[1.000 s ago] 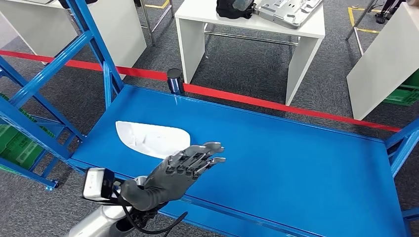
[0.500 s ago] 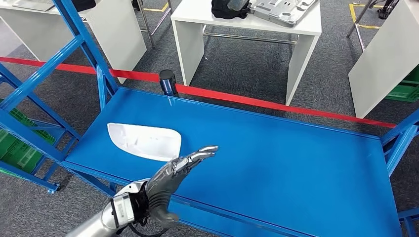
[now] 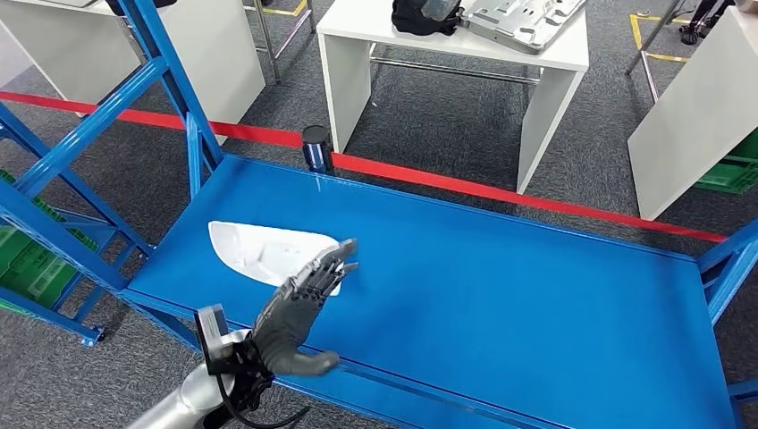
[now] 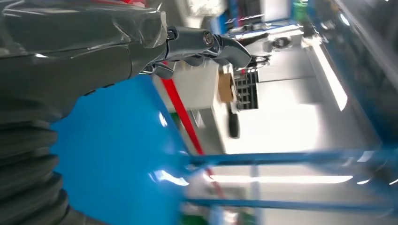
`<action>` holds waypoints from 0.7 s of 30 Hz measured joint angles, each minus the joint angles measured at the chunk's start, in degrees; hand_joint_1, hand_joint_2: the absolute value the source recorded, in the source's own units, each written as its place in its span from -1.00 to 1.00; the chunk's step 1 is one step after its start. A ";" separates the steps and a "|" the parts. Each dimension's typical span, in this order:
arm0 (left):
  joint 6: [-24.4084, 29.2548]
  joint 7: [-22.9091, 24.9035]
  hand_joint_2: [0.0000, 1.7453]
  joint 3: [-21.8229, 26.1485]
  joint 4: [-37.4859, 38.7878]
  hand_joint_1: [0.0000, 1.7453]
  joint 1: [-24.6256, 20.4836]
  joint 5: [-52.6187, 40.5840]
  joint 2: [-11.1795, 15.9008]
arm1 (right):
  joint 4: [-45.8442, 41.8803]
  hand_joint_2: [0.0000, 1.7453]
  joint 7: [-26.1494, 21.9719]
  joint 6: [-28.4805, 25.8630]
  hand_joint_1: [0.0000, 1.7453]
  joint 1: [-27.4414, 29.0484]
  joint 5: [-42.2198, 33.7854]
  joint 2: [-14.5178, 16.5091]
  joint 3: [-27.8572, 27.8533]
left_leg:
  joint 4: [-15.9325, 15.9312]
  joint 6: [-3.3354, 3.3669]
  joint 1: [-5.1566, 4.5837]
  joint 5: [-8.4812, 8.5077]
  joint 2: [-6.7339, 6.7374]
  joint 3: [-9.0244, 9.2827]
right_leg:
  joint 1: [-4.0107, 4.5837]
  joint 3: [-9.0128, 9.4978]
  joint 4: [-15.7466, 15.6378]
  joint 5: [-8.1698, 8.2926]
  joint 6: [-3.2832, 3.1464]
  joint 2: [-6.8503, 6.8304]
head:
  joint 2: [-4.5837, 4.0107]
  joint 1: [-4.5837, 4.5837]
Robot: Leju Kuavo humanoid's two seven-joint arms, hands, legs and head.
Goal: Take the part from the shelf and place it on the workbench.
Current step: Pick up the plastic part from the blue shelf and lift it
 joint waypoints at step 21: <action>-3.39 -0.82 1.00 1.48 0.99 -1.00 1.38 1.96 -1.55 | -0.04 -1.00 -0.22 1.91 -1.00 -0.41 -2.34 -1.84 3.85 | 9.28 -2.69 0.79 -3.61 -0.38 -4.02 | -0.50 5.49 -9.97 4.44 -0.27 0.28 | 0.00 -0.22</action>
